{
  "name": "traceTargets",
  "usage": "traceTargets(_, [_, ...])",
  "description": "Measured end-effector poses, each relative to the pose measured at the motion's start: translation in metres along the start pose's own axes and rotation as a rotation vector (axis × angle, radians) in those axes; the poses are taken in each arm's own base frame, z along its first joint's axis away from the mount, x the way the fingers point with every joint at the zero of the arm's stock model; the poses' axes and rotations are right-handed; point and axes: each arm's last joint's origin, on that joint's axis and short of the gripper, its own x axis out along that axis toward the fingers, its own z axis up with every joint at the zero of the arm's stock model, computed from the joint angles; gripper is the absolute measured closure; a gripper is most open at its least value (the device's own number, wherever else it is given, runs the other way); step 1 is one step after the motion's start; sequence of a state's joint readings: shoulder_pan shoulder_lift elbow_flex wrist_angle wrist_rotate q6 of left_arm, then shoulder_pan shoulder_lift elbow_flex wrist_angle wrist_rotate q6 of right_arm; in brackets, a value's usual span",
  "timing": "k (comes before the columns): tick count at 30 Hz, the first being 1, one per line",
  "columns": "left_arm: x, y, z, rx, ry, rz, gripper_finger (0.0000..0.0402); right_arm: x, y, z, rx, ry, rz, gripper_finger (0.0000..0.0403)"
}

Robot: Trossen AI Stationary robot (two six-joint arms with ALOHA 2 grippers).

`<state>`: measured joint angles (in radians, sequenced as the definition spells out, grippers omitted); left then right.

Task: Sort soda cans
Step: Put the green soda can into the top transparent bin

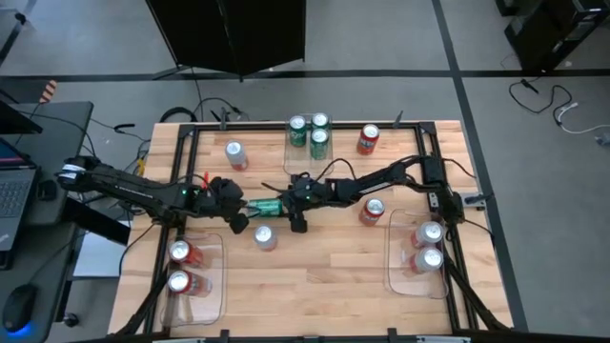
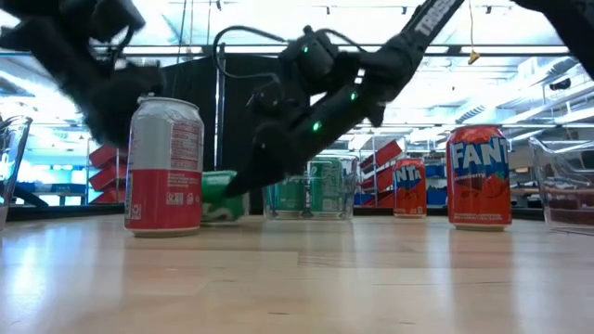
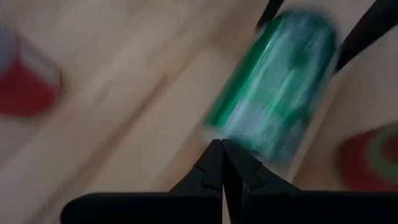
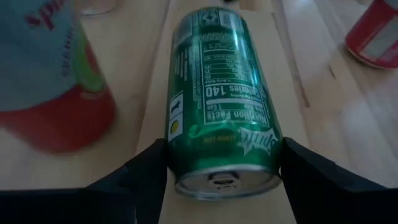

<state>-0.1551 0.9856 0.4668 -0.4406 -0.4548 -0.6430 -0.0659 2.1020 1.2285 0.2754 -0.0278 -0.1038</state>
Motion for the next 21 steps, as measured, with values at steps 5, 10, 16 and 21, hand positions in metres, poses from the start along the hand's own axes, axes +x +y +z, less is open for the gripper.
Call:
traceTargets(5, [-0.023,-0.007,0.029,0.055,-0.120,-0.042,0.0400,-0.033,0.000,0.024,-0.003,0.024,-0.003,0.0149])
traceTargets(10, [-0.049,-0.006,0.051,0.101,-0.231,-0.037,0.0400,-0.074,-0.003,0.050,-0.014,0.030,-0.043,0.0149])
traceTargets(16, [-0.067,0.001,0.060,0.118,-0.303,0.010,0.0400,-0.131,-0.008,0.087,-0.061,0.039,-0.130,0.0149])
traceTargets(21, [-0.067,0.005,0.061,0.132,-0.308,0.032,0.0400,-0.155,-0.028,0.120,-0.129,0.146,-0.217,0.0149])
